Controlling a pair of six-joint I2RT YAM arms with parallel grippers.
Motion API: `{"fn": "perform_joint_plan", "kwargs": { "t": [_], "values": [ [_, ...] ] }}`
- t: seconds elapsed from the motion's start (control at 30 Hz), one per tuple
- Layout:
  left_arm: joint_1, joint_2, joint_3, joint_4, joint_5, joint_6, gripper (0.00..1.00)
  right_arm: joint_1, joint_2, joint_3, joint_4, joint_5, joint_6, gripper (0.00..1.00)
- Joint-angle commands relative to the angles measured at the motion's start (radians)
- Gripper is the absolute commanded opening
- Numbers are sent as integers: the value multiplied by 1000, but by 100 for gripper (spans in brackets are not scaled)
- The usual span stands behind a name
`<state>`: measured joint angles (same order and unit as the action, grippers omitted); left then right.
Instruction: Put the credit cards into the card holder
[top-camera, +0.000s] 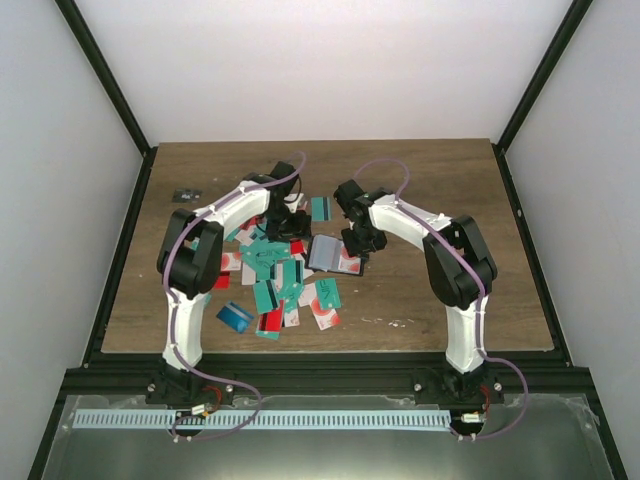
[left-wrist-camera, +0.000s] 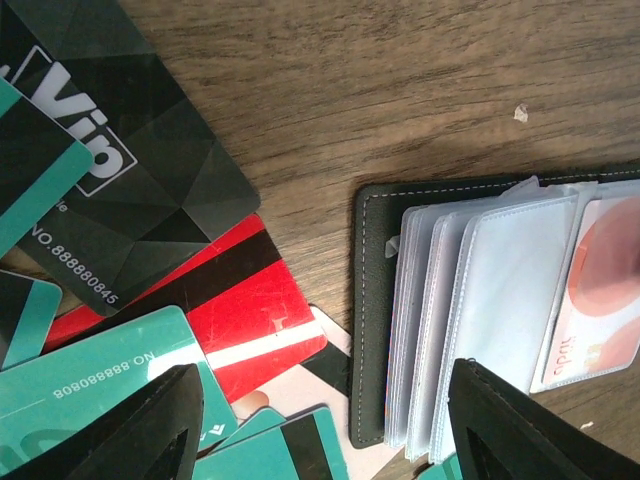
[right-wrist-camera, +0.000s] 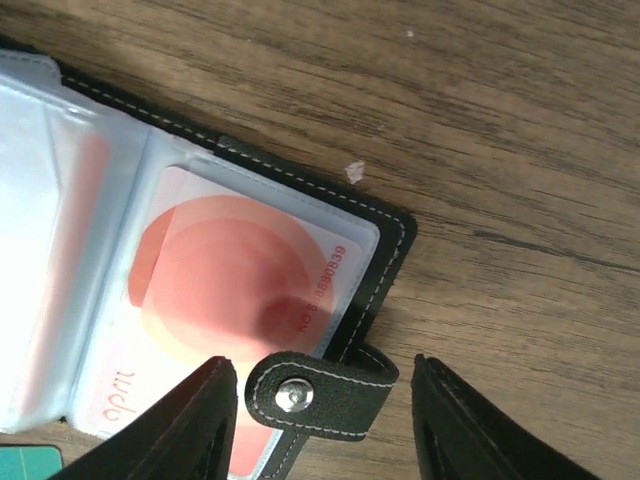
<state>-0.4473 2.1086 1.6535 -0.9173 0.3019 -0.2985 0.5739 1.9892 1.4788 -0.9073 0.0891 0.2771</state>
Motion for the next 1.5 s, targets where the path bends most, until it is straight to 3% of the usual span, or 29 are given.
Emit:
{"fn": "perform_joint_plan", "kwargs": {
  "t": [0.0,0.17,0.47,0.67,0.87,1.13,1.47],
  "values": [
    [6,21,29,6,17,8,69,8,-3,18,-9,51,-13,48],
    [6,24,34,6,18,4,68,7,-4,18,-6,44,-19,45],
    [7,24,33,9,21,-2,68,9,24,21,10,-27,-31,58],
    [6,31,34,14,33,-1,68,9,36,4,14,8,-35,57],
    [6,56,33,35,90,16,68,10,24,-16,19,66,-37,47],
    [5,92,60,49,147,39,67,8,-19,-23,13,102,-30,23],
    [6,99,68,41,168,48,66,6,-62,-104,45,86,6,8]
  ]
}}
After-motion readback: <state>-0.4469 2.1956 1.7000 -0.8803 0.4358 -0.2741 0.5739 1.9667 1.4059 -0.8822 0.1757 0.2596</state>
